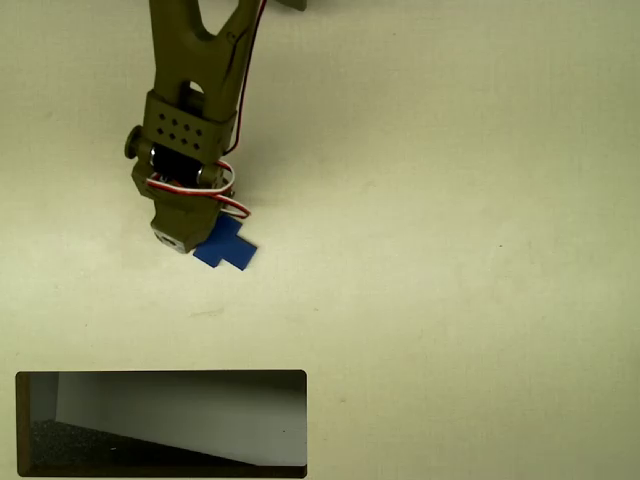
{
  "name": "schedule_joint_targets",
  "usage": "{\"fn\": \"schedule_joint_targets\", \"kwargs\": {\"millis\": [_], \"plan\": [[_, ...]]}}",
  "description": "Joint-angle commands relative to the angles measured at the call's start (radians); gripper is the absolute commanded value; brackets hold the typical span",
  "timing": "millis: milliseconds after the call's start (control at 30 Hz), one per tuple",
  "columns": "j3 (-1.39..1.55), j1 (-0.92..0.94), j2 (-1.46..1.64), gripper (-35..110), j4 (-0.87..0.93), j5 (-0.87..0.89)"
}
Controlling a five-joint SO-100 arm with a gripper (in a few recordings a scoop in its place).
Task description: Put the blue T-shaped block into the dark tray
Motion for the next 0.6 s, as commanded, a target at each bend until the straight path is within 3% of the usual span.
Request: {"fn": "schedule_joint_targets", "kwargs": {"millis": [0, 100, 200, 433, 567], "plan": [[-0.052, -0.029, -0.031, 0, 0.005, 0.075], [-0.104, -0.021, 0.000, 0, 0.063, 0.132], [-0.219, -0.025, 0.107, 0, 0.222, 0.295], [-0.360, -0.204, 0.359, 0, 0.339, 1.031], [-0.156, -0.279, 0.413, 0, 0.314, 1.401]]}}
